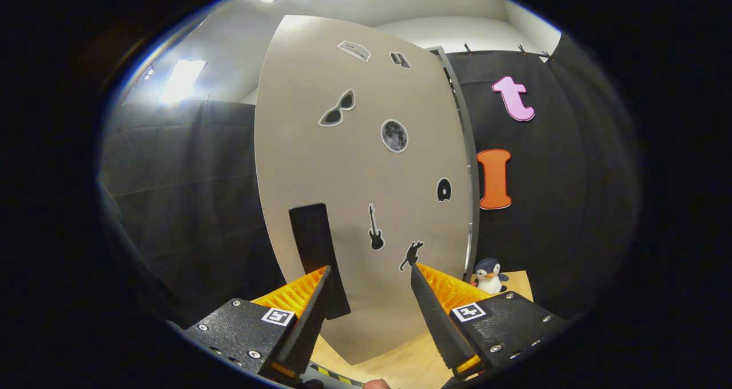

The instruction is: Open the shoe cabinet door, grab the shoes and put them into the shoe cabinet, then close the shoe cabinet door.

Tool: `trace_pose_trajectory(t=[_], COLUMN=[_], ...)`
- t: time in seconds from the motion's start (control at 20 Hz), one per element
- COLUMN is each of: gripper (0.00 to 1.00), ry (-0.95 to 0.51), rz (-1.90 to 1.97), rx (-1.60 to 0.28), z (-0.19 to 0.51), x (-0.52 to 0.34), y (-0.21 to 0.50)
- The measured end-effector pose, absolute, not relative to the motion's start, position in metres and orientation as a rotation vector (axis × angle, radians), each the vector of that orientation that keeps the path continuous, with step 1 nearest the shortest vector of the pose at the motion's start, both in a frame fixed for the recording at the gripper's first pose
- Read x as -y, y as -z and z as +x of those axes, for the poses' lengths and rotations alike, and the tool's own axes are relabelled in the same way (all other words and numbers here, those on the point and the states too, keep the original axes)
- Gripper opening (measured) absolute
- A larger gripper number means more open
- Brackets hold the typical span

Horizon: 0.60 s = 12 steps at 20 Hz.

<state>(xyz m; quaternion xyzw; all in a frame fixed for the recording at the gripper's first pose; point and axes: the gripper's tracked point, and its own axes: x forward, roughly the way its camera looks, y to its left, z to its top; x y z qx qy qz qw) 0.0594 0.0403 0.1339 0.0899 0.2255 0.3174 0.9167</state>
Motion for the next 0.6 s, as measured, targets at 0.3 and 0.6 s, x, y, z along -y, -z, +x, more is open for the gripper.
trace_pose_trajectory(t=[0.3,0.6], gripper=[0.86,0.88], ry=[-0.724,-0.759], rz=[0.227,0.220], rx=[-0.465,-0.455], z=[0.068,0.089], x=[-0.082,-0.126], y=[-0.133,-0.130])
